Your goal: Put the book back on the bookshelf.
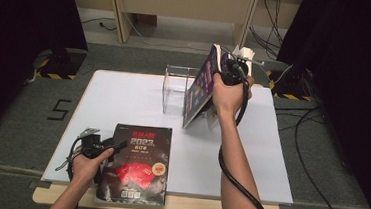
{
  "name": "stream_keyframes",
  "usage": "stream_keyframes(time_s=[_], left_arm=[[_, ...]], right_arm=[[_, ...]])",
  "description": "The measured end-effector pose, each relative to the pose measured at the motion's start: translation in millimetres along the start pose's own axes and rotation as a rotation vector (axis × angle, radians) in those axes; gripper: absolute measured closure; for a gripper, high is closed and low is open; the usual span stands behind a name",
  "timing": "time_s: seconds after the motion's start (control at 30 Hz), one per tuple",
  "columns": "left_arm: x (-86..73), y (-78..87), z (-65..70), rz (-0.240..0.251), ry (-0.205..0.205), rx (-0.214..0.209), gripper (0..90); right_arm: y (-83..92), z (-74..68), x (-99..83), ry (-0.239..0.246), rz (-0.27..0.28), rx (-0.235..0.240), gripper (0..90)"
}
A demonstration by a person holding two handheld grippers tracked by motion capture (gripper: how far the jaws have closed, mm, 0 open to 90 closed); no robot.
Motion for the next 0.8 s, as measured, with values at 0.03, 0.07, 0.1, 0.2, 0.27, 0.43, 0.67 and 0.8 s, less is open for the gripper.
stream_keyframes(time_s=[0.03, 0.07, 0.1, 0.2, 0.27, 0.43, 0.67, 0.8], left_arm=[[0.1, 0.3, -0.1, 0.001, 0.001, 0.000, 26.7], [0.3, 0.4, -0.4, 0.002, 0.002, 0.001, 26.7], [0.3, 0.3, -0.6, 0.002, 0.002, 0.002, 26.7], [0.2, -0.1, -0.2, 0.001, 0.005, 0.000, 26.7], [0.2, -0.1, 0.2, 0.000, 0.004, -0.002, 26.7], [0.5, 0.4, -0.4, 0.002, 0.002, 0.002, 26.7], [-0.1, -1.1, 1.5, 0.000, 0.002, -0.002, 26.7], [-0.3, -1.8, 1.9, -0.002, -0.004, -0.002, 26.7]], right_arm=[[0.4, -1.5, 0.3, -0.001, 0.013, 0.003, 82.9], [0.7, -3.2, 0.8, 0.001, 0.022, 0.007, 82.9], [1.1, -4.4, 1.2, 0.006, 0.038, 0.008, 82.9], [1.8, -8.2, 2.1, 0.022, 0.076, 0.013, 82.9], [-0.2, -8.8, 1.6, 0.021, 0.080, 0.018, 82.8], [-10.6, -8.4, -7.0, 0.013, 0.077, 0.026, 82.8], [-15.1, -1.4, 0.4, 0.019, 0.032, 0.006, 82.4], [-16.8, 4.5, -0.1, 0.024, 0.039, -0.032, 81.9]])
Point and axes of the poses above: each handheld gripper's, and its own axes: y roughly backward along the jaws, x roughly out of its top, z roughly to its right, the point moved 1 cm from there along -y, roughly forward along the jaws, and after that the axes turned 6 degrees about -x, right-handed, at the moved point
